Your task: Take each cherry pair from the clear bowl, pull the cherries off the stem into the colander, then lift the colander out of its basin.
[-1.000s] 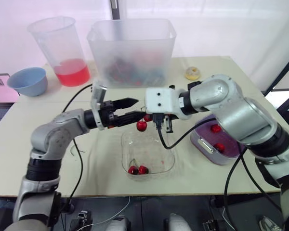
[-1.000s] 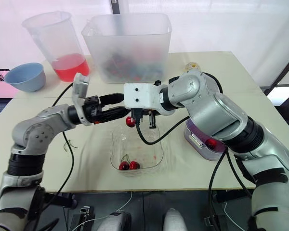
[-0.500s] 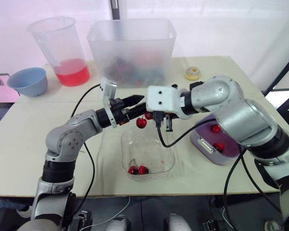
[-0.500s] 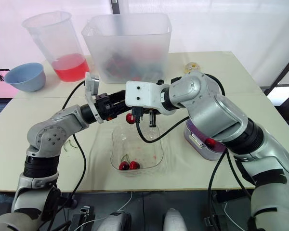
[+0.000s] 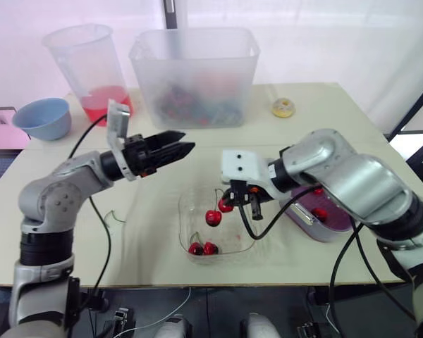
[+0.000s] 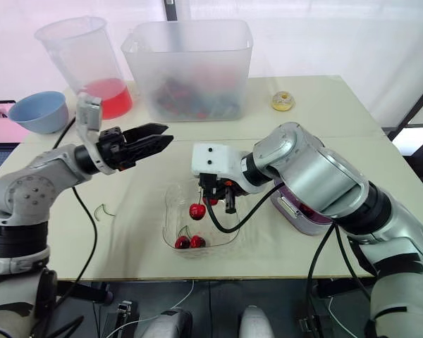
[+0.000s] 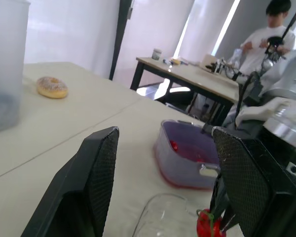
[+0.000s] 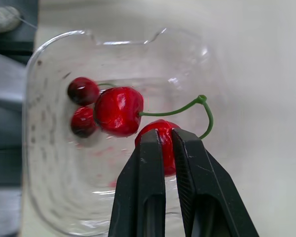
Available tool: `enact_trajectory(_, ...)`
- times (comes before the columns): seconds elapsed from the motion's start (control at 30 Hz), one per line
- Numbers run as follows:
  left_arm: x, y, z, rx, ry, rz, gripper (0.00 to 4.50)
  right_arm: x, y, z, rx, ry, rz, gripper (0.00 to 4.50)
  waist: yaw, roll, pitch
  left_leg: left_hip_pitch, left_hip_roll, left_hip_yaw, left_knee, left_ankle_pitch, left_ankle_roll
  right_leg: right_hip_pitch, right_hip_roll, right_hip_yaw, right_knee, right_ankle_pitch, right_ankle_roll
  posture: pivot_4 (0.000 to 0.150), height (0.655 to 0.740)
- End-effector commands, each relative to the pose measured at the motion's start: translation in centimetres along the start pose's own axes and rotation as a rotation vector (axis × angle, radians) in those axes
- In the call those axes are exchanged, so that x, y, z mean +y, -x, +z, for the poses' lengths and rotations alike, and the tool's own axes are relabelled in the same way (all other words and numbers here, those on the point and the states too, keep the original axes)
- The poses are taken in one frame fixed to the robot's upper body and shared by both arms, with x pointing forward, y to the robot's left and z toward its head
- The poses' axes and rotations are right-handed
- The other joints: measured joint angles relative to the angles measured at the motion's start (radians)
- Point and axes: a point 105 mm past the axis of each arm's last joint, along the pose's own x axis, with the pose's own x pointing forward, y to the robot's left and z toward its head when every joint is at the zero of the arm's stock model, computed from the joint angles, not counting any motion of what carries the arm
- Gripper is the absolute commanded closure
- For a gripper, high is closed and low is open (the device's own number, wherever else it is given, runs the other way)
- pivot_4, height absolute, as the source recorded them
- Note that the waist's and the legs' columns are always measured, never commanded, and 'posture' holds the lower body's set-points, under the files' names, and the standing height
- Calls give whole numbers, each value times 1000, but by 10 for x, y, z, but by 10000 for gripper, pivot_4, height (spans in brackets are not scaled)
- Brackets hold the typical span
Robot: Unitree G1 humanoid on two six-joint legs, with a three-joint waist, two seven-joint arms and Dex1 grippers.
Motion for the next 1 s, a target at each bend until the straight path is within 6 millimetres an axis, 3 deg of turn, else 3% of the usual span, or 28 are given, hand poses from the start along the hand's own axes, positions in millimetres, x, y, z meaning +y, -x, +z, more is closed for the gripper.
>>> enact_trajectory(0.03, -4, 10, -1, 53, -93, -24, 13113, -7, -14, -10, 28, -57, 4, 41378, -1, 0, 0, 0, 0, 0, 0, 0, 0, 0, 0, 0, 0, 0, 0, 1500, 7400)
enact_trajectory(0.13, -11, 22, -16, 191, -142, -77, 13113, -15, -24, -24, 101, -39, -20, 41378, -4, 0, 0, 0, 0, 0, -1, 0, 0, -1, 0, 0, 0, 0, 0, 1500, 7400)
enact_trajectory(0.27, -10, 40, -20, 275, -176, -64, 13113, -13, -41, -28, 117, -90, 47, 41378, -9, 0, 0, -2, 1, 0, -1, 0, -1, -3, 0, 0, 0, 0, 0, 1500, 7400)
enact_trajectory(0.37, -8, 41, -22, 281, -180, -51, 13113, -16, -47, -25, 115, -109, 65, 41378, -9, 0, 0, -4, 2, 0, -1, 1, -1, -5, 0, 0, 1, 0, 0, 1500, 7400)
enact_trajectory(0.47, -10, 39, -25, 281, -176, -63, 13648, -18, -48, -20, 106, -103, 74, 32829, -10, 0, 0, -6, 2, -1, 0, 1, -1, -6, 0, 0, 1, 0, 0, 1500, 7400)
enact_trajectory(0.67, -13, 36, -25, 262, -174, -76, 13648, -23, -28, 0, 70, -54, 43, 2988, -18, 0, 0, -6, 2, -1, 0, 1, -1, -8, 0, 0, 2, 0, 0, 1500, 7400)
enact_trajectory(0.7, -13, 36, -25, 261, -176, -77, 13648, -23, -23, 3, 61, -42, 34, 166, -20, 0, 0, -6, 2, -1, 0, 1, -1, -7, 0, 0, 2, 0, 0, 1500, 7400)
enact_trajectory(0.87, -13, 40, -19, 226, -202, -92, 13648, -10, -2, 21, -103, 144, -20, 166, -21, -1, 0, -7, 2, -1, 0, 1, -1, -8, 0, -1, 2, 0, 0, 1500, 7400)
enact_trajectory(1.0, -9, 43, -19, 226, -213, -77, 13648, -6, -8, 9, -78, 307, -68, 166, -23, 0, 0, -7, 1, -1, 0, 1, -1, -8, 0, -1, 2, 0, 0, 1500, 7400)
